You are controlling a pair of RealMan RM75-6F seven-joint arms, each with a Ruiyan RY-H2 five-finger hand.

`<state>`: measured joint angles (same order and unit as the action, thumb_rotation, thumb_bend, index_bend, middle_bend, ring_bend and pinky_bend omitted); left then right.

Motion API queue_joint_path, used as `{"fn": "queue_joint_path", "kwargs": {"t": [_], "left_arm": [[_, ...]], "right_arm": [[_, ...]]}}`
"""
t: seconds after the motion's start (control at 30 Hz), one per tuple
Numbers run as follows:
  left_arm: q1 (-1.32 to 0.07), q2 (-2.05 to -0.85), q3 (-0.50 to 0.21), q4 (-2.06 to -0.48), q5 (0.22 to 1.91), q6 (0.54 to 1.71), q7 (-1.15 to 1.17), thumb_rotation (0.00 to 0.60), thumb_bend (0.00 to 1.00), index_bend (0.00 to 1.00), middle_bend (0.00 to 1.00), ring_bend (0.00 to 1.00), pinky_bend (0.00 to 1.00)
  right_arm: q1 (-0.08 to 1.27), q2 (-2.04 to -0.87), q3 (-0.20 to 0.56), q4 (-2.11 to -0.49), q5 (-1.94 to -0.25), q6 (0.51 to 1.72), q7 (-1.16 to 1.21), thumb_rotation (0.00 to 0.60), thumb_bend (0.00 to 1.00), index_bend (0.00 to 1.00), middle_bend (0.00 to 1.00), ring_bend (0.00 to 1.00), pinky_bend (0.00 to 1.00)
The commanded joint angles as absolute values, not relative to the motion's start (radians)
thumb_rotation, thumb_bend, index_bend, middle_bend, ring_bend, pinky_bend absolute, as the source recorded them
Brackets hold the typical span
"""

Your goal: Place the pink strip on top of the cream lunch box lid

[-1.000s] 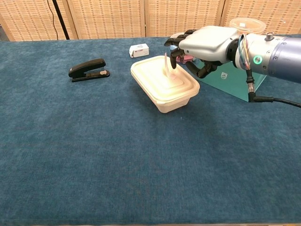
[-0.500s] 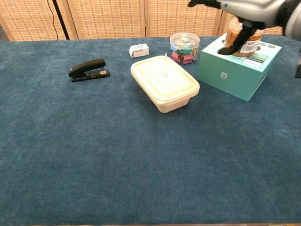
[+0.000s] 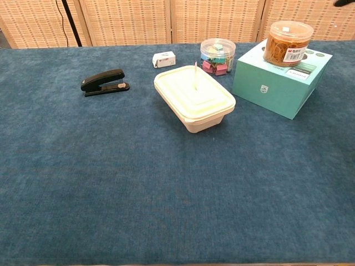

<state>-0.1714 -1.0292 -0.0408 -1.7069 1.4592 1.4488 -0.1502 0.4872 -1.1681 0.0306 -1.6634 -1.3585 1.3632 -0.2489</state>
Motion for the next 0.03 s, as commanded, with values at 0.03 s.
{"fn": "queue_joint_path", "kwargs": {"t": [0.03], "left_arm": [[-0.143,-1.061,-0.022,-1.681,1.487,1.490,-0.092,0.600,0.00,0.00,0.00,0.00,0.00]], "right_arm": [[0.398,-1.176,-0.015,-1.590,-1.386,1.431,-0.180,0.600,0.00,0.00,0.00,0.00,0.00]]}}
